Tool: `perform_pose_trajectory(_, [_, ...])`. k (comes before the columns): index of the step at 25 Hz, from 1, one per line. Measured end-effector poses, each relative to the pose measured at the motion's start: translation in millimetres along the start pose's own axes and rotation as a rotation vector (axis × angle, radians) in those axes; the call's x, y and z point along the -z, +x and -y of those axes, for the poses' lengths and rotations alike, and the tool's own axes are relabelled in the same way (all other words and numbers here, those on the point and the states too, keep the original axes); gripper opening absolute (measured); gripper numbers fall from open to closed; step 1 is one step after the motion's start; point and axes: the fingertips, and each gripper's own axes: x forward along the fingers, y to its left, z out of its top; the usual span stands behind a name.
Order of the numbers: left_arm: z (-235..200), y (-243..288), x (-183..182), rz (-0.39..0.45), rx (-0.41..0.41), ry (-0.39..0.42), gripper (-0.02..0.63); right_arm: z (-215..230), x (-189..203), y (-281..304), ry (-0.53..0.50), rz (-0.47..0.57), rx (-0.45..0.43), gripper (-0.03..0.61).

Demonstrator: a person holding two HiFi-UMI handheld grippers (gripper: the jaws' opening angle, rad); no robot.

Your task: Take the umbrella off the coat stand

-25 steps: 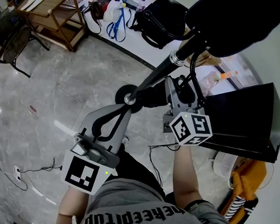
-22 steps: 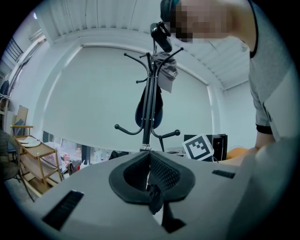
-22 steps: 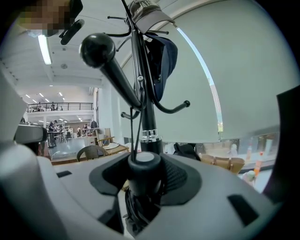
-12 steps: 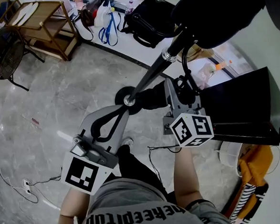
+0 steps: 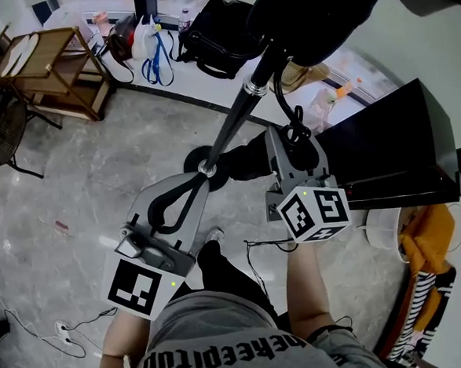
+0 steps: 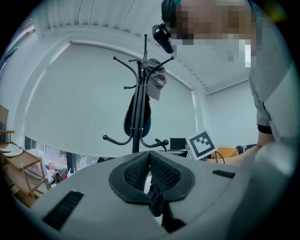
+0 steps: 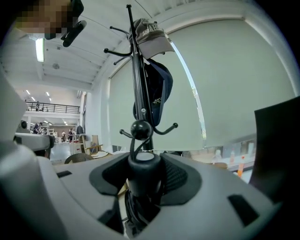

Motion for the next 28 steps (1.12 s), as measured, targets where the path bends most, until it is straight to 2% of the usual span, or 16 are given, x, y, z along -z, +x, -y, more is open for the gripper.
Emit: perform_pose_trajectory(28, [8.3, -4.8, -26.0, 0.039, 0.183, 0.039, 0.015, -5.6, -24.9, -45.3, 0.001, 0.06, 0.168, 0.201])
